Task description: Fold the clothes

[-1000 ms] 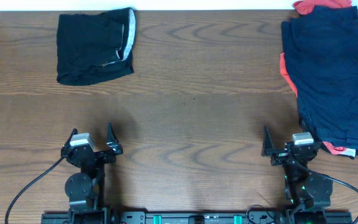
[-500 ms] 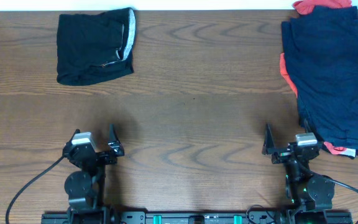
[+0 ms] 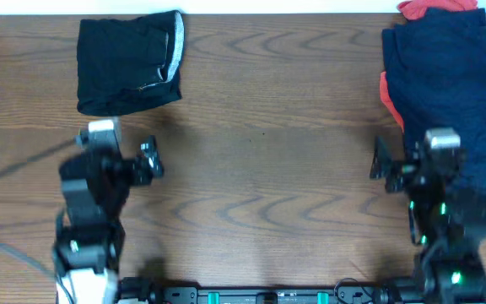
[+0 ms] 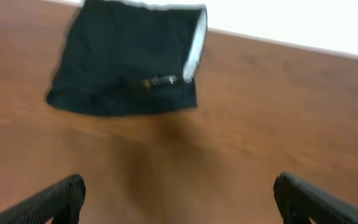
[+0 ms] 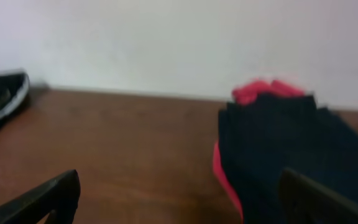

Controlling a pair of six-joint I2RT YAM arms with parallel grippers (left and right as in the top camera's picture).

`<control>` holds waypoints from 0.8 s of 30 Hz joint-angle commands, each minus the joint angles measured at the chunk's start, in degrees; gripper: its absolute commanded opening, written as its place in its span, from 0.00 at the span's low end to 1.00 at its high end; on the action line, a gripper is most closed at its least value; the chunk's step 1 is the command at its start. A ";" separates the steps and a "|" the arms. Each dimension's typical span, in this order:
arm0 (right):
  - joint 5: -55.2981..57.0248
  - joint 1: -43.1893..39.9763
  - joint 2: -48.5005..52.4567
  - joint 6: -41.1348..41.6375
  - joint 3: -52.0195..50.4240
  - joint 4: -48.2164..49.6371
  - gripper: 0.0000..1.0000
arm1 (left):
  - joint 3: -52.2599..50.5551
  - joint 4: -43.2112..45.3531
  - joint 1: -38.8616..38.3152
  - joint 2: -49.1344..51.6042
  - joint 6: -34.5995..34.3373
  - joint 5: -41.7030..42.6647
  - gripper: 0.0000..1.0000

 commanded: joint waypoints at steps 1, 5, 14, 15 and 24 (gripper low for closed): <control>0.57 -0.44 10.69 0.87 9.44 -3.82 0.99 | 10.54 -5.51 -0.44 8.63 -0.31 4.09 0.98; -0.87 -1.11 25.79 1.25 23.63 -13.09 0.99 | 23.85 -16.55 -2.49 20.00 3.65 3.98 0.98; -4.68 -5.49 50.07 0.17 44.48 -25.70 0.99 | 36.65 -20.15 -10.49 36.44 8.09 4.15 0.98; -3.63 -5.70 51.08 0.09 44.46 -24.79 0.99 | 36.65 -18.62 -11.17 37.38 8.09 4.15 0.98; 1.90 -11.54 61.51 0.28 44.46 -23.56 0.89 | 36.65 -13.42 -15.21 43.43 5.97 4.17 0.98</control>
